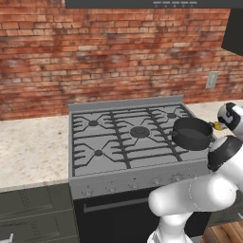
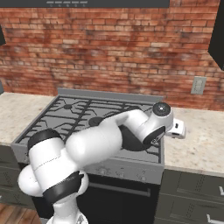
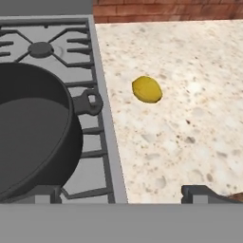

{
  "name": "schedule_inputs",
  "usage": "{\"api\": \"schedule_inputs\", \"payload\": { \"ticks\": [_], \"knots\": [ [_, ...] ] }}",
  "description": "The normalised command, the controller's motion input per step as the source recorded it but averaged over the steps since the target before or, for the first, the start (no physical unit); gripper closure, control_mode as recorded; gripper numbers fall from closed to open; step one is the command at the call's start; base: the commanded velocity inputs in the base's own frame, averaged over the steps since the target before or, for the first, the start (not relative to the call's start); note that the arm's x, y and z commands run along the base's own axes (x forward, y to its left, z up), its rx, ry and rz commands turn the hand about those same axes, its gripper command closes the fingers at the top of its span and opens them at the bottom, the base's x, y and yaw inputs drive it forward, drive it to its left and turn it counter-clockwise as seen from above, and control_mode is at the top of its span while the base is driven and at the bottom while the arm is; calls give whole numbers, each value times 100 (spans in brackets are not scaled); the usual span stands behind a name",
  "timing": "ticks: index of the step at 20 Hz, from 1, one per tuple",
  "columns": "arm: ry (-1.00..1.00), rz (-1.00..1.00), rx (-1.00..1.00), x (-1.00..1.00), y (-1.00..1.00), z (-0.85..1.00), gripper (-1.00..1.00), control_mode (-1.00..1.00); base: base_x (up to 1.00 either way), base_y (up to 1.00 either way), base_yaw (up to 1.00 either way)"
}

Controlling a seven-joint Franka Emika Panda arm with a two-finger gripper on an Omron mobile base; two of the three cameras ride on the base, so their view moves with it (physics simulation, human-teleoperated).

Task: Turn on the burner for the pot on the stove. Wait thirty seconds for the pot to heat up. Then add the lemon to the pot.

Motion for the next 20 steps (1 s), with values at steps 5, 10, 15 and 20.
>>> {"api": "schedule_inputs", "payload": {
  "ticks": [5, 10, 15, 20],
  "knots": [
    [1, 2, 0, 31, -33, 0, -100, -100, 0, 0, 0],
    [3, 4, 0, 27, -35, 0, -100, -100, 0, 0, 0],
    [3, 2, 0, 10, -9, 0, -100, -100, 0, 0, 0],
    [0, 0, 0, 14, 0, -4, -100, -100, 0, 0, 0]
  ]
}}
